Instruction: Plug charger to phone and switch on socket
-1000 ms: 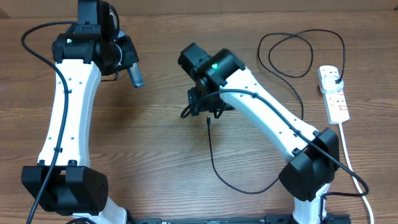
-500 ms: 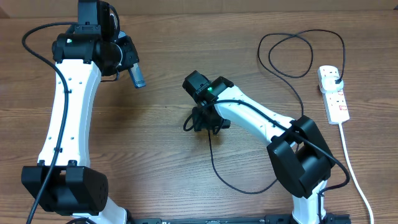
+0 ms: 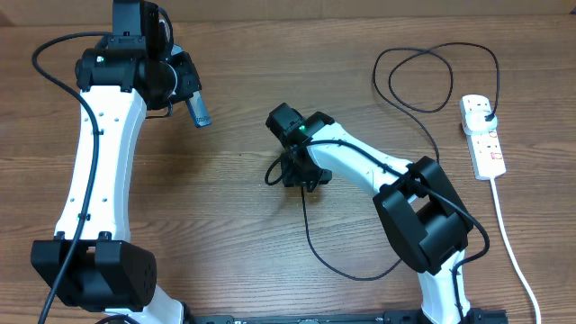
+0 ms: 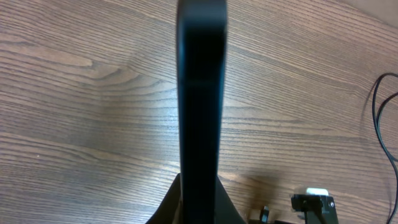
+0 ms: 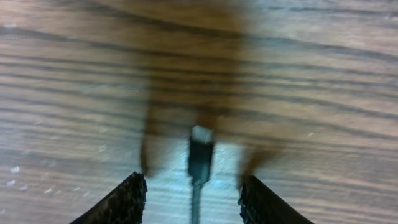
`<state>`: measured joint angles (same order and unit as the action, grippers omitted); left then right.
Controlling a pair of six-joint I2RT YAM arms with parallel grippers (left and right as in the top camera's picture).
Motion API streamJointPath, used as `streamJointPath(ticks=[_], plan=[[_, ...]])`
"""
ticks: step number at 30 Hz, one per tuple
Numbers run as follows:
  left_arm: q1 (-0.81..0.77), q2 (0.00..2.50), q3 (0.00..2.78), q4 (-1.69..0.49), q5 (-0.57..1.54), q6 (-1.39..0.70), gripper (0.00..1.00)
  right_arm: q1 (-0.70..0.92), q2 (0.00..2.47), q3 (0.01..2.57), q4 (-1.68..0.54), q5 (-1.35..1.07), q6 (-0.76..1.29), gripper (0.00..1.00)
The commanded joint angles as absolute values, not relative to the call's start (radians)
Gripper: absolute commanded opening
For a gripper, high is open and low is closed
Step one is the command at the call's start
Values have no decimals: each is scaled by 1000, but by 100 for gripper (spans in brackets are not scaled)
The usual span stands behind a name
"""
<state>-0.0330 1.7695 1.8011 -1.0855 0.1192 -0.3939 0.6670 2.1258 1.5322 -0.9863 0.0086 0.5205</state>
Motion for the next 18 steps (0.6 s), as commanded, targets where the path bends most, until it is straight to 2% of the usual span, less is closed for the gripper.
streamJointPath(ticks=[1,9,12,18], plan=[[-39,1767,1807,-1082,131,-408,4,654,2170,1530,-981,24,523,47],[-39,1767,1807,-1081,131,-408,4,653,2171,1530,-1000,20,523,35],[-39,1767,1807,-1081,131,-408,4,653,2171,1530,-992,20,524,26],[-39,1767,1807,-1081,131,-408,4,654,2171,1530,-983,13,527,20]])
